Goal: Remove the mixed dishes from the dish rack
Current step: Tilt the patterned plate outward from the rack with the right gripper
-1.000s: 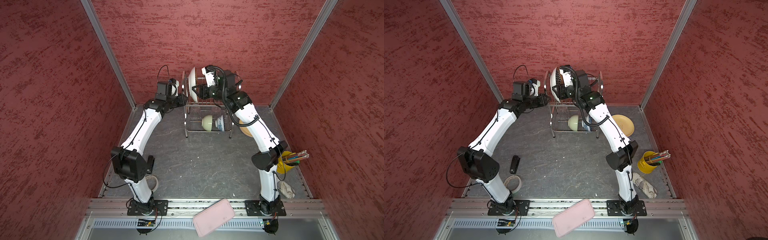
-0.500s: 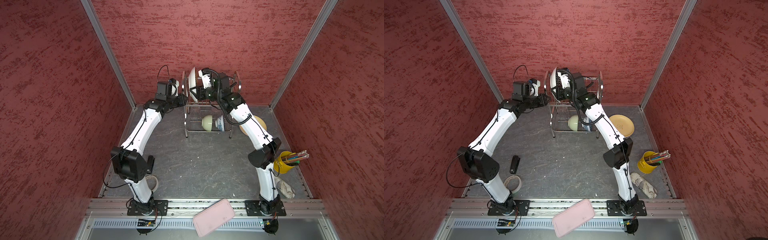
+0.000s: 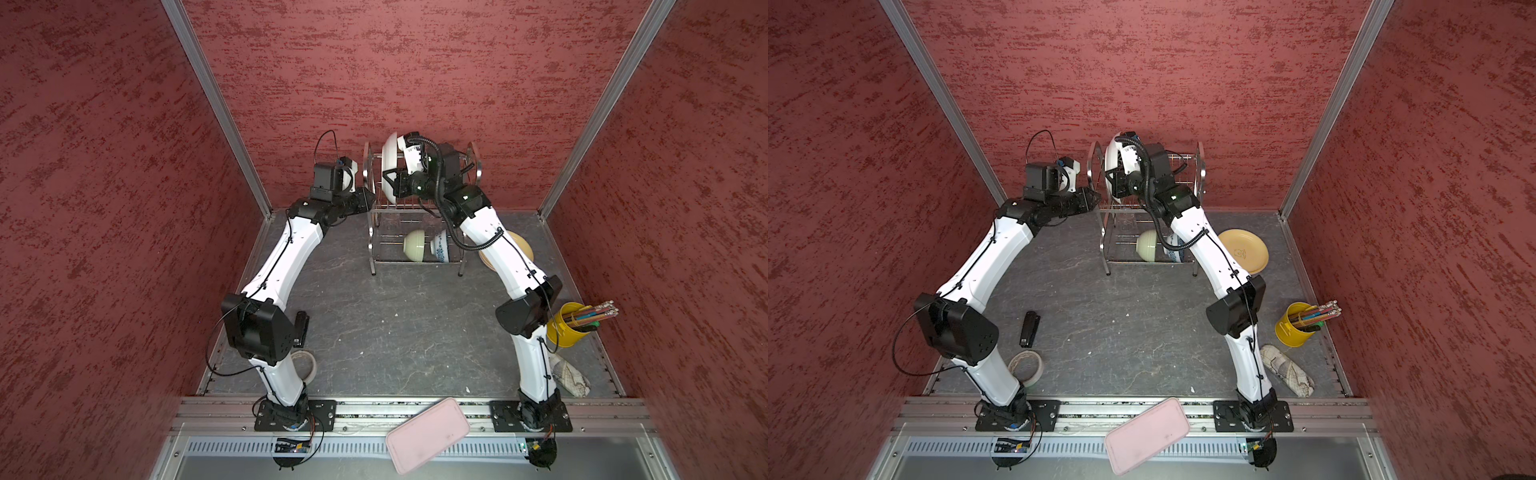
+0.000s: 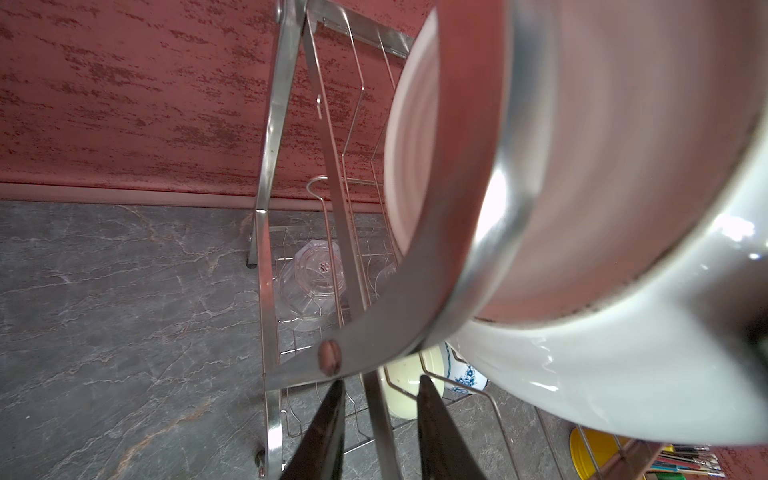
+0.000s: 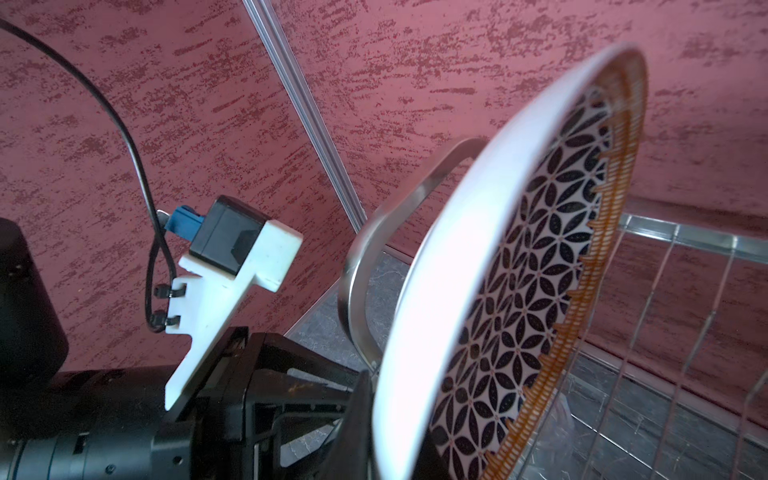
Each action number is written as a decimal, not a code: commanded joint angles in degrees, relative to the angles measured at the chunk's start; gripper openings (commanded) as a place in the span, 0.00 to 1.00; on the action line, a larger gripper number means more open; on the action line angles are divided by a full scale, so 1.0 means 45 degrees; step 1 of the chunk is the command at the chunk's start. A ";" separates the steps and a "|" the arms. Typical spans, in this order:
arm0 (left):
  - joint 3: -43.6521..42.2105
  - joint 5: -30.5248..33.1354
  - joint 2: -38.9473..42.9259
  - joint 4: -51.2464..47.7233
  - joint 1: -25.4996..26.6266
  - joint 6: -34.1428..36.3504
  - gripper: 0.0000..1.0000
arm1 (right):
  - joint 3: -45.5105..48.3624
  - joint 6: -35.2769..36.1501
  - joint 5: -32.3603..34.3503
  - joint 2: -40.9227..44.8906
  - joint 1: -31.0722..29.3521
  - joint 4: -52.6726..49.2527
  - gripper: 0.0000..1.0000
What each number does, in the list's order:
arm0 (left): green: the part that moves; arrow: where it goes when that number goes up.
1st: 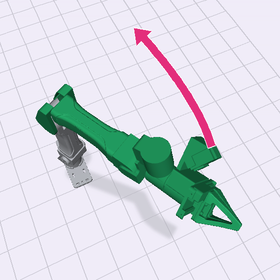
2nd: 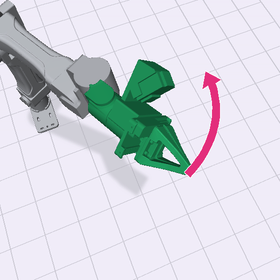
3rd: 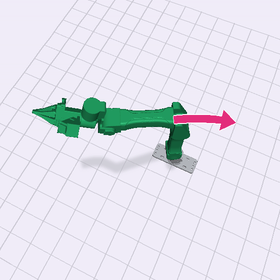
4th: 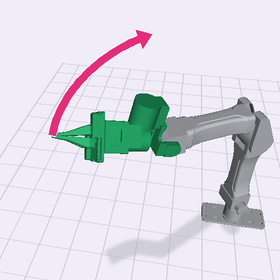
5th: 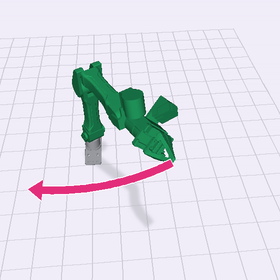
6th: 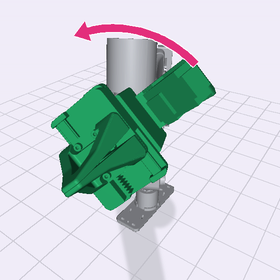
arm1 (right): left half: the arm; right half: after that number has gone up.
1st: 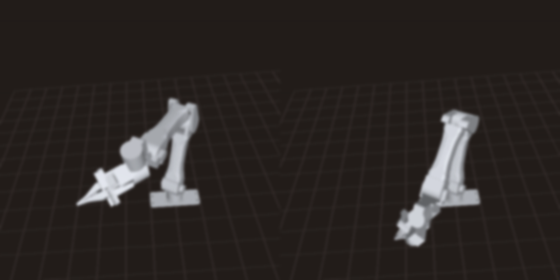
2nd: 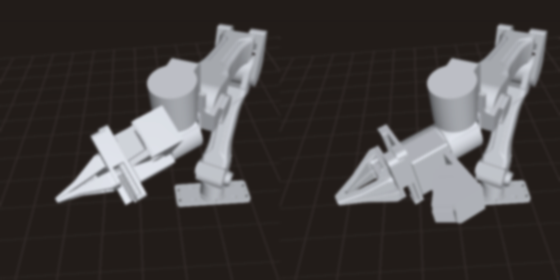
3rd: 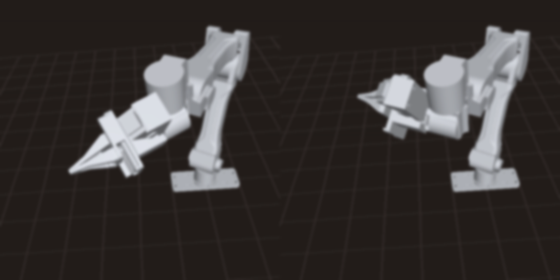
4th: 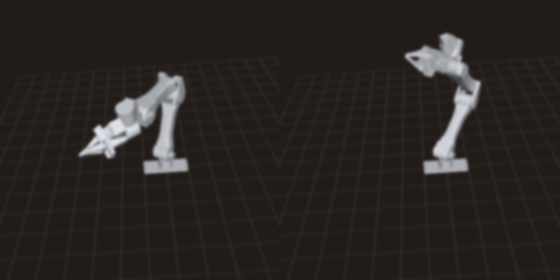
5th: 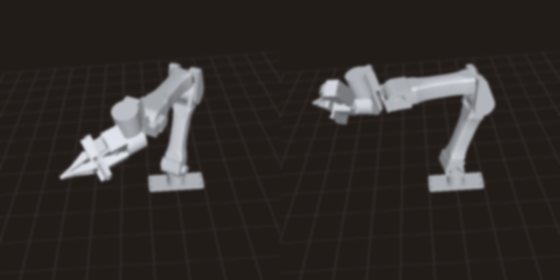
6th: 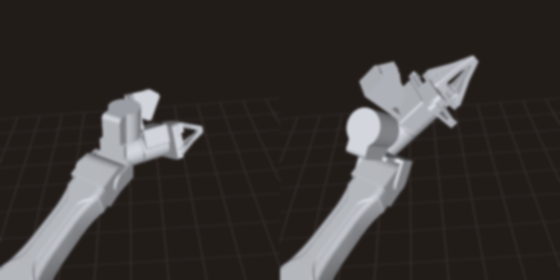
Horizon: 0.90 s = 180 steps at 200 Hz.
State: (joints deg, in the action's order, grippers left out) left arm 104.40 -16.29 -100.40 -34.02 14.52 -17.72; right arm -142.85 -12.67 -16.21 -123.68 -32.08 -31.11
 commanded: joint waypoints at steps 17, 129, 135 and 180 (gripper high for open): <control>-0.0347 0.0578 -0.0433 -0.1305 -0.0259 0.0352 0.30 | -0.0151 0.0329 -0.0051 -0.0231 0.0018 0.0087 0.00; -0.0387 0.0578 -0.0447 -0.1307 -0.0298 0.0362 0.30 | 0.0073 0.0709 -0.0362 0.0391 0.0018 0.0655 0.00; -0.0388 0.0586 -0.0428 -0.1307 -0.0293 0.0359 0.30 | 0.0116 0.0677 -0.0397 0.0428 0.0014 0.0745 0.00; -0.0422 0.0562 -0.0392 -0.1288 -0.0298 0.0362 0.30 | 0.0191 0.0513 -0.0527 0.0626 0.0076 0.1061 0.00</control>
State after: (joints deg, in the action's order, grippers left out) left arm 104.40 -16.32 -100.40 -34.04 14.50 -17.72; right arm -142.65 -11.18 -15.38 -123.46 -32.12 -31.09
